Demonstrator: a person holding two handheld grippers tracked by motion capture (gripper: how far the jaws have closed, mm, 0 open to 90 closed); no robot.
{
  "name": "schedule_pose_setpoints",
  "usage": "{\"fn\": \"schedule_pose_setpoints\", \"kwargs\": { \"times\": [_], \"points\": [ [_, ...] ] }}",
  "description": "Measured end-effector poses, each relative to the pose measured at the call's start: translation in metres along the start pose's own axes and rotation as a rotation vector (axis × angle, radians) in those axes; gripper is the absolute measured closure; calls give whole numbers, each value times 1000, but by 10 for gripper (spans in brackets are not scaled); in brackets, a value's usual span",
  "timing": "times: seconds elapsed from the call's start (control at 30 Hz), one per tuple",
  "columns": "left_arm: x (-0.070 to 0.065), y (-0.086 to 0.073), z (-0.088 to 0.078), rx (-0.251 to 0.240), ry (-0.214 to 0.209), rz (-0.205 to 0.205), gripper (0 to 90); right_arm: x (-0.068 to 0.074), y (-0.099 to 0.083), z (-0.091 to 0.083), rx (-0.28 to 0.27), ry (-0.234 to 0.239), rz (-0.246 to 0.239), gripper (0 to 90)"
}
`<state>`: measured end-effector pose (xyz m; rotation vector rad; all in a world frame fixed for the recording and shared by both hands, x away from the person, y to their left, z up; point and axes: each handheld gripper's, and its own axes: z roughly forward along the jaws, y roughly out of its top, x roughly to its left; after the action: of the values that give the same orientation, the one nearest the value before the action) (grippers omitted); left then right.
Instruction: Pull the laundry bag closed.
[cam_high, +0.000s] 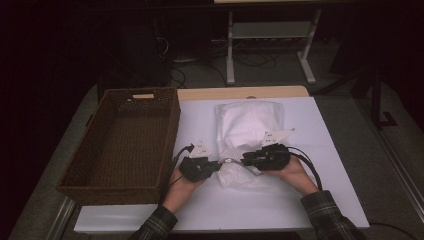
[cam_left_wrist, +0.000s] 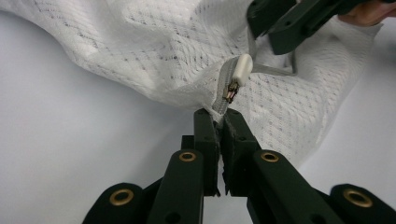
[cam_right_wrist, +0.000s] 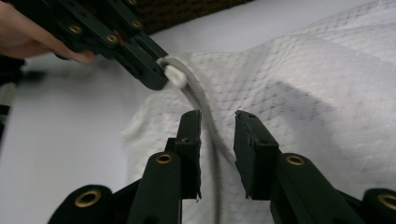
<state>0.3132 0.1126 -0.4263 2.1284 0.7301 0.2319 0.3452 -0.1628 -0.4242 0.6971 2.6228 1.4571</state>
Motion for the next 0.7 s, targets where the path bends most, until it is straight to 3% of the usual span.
{"fn": "schedule_pose_setpoints", "kwargs": {
  "times": [0.2, 0.3, 0.7],
  "points": [
    [-2, -5, -6, -4, 6, -1, 855, 13, 0, -6, -19, 20, 13, 714],
    [-3, -7, -9, -1, 9, 0, 856, 23, -4, 4, 3, 44, 10, 712],
    [-6, -8, -8, 4, 13, 17, 856, 27, 2, 17, -20, 62, 6, 719]
  ]
}}
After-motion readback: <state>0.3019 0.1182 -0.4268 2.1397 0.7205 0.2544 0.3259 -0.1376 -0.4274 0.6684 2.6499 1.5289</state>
